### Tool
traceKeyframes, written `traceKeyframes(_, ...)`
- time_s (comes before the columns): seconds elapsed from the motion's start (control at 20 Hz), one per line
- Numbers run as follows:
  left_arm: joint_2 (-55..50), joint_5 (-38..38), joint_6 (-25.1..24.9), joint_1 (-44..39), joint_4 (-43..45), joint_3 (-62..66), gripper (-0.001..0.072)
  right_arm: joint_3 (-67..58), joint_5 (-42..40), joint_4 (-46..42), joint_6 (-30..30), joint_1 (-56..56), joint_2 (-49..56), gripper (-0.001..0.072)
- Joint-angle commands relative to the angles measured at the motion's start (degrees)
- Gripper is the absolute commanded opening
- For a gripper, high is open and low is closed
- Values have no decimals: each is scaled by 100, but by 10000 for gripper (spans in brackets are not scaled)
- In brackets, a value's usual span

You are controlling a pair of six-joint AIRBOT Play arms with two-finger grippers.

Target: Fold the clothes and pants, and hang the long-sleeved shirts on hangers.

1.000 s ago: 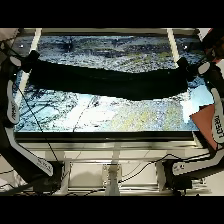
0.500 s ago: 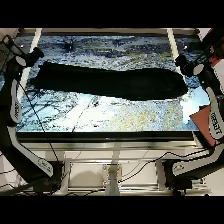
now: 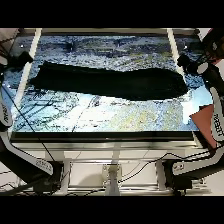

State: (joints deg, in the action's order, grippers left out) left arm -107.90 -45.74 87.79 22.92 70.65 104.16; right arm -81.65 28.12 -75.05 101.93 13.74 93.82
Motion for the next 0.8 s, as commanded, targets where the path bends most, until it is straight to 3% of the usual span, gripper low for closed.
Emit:
traceKeyframes(0.0,7,-1958,-52,483,-35,-13,641,-2,341,-26,-114,17,-11,393)
traceKeyframes(0.1,22,-2363,-297,623,-39,-74,640,-2,391,-26,-114,20,-11,393)
traceKeyframes(0.25,20,-2291,-343,645,-400,-435,641,-2,393,-26,-114,17,-11,392)
traceKeyframes(0.5,7,-743,-326,433,-1464,-1582,641,-2,428,-24,-114,17,-11,392)
traceKeyframes(0.75,-4,531,-101,125,-1547,-2258,641,-2,426,-13,-111,17,-11,392)
